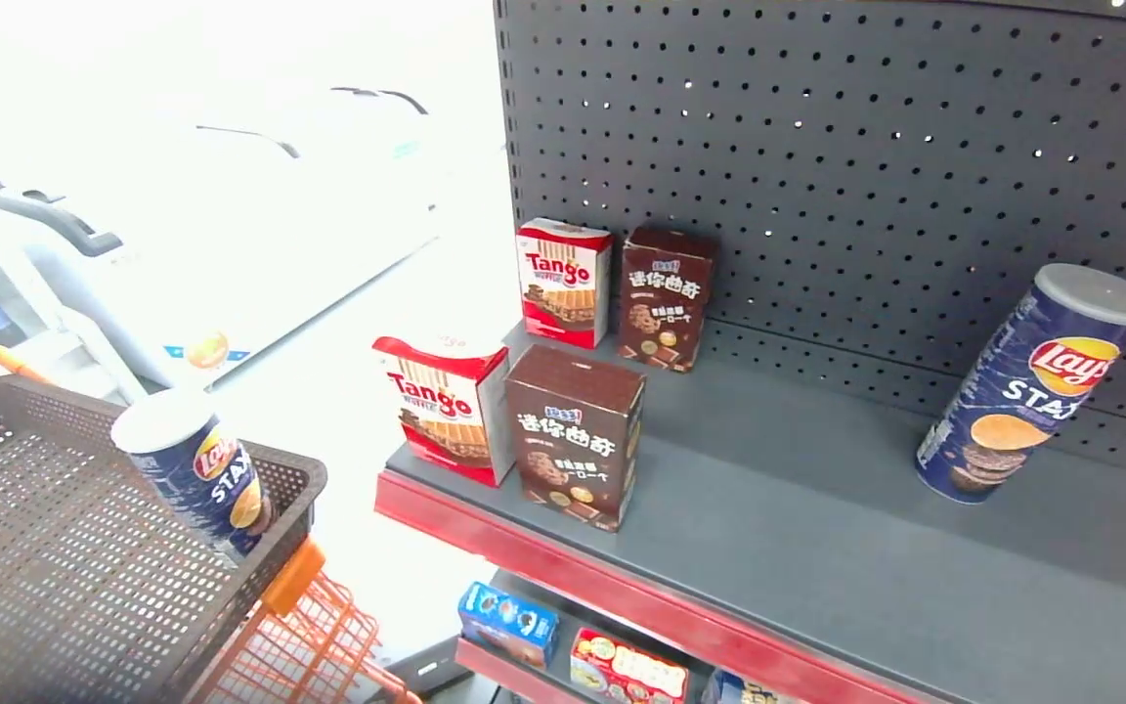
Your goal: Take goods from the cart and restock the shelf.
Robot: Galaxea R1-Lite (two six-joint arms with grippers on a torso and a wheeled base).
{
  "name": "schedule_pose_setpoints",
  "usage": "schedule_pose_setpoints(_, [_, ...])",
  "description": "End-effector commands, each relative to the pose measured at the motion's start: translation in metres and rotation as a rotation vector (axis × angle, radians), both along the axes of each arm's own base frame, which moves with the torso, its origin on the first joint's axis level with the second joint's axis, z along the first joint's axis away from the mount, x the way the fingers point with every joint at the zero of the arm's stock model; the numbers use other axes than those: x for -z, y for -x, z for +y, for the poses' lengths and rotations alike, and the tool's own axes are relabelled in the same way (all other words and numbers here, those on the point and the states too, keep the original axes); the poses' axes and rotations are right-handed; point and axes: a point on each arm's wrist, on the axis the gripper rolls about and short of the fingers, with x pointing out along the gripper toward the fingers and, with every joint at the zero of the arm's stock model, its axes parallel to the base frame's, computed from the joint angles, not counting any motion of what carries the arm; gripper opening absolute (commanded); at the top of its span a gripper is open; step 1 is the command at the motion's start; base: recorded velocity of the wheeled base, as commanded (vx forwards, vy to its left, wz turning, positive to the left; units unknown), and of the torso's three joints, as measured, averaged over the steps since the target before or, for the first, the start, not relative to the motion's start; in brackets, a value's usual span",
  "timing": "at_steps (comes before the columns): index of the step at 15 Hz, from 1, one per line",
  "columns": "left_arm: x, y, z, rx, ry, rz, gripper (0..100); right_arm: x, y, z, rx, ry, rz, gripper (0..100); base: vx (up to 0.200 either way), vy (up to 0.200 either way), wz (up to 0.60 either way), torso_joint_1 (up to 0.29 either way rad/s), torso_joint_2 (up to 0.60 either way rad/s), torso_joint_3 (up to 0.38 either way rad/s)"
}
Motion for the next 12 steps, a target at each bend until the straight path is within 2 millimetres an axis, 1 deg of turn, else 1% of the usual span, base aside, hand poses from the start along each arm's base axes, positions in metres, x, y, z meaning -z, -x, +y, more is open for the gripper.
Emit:
schedule_pose_setpoints(1, [0.000,0.000,0.000,0.000,0.000,-0.001,100,0.000,0.000,0.000,-0.001,0.000,-0.001,100,0.000,0.000,0.00,0.000,0.00,0.000])
schedule_pose_setpoints(8, [-0.001,0.000,0.000,-0.006,-0.003,-0.001,100,0.000,0.000,0.000,-0.001,0.000,-0.001,100,0.000,0.000,0.00,0.000,0.00,0.000])
schedule_pose_setpoints(10, [-0.002,0.001,0.000,-0.020,-0.034,-0.005,100,0.000,0.000,0.000,-0.001,0.000,-0.001,100,0.000,0.000,0.00,0.000,0.00,0.000])
schedule_pose_setpoints(11, [-0.013,0.002,0.001,-0.030,-0.061,-0.014,100,0.000,0.000,0.000,-0.001,0.000,-0.001,100,0.000,0.000,0.00,0.000,0.00,0.000])
schedule_pose_setpoints(12, [-0.035,-0.003,0.001,-0.043,-0.066,0.048,100,0.000,0.000,0.000,-0.001,0.000,-0.001,100,0.000,0.000,0.00,0.000,0.00,0.000])
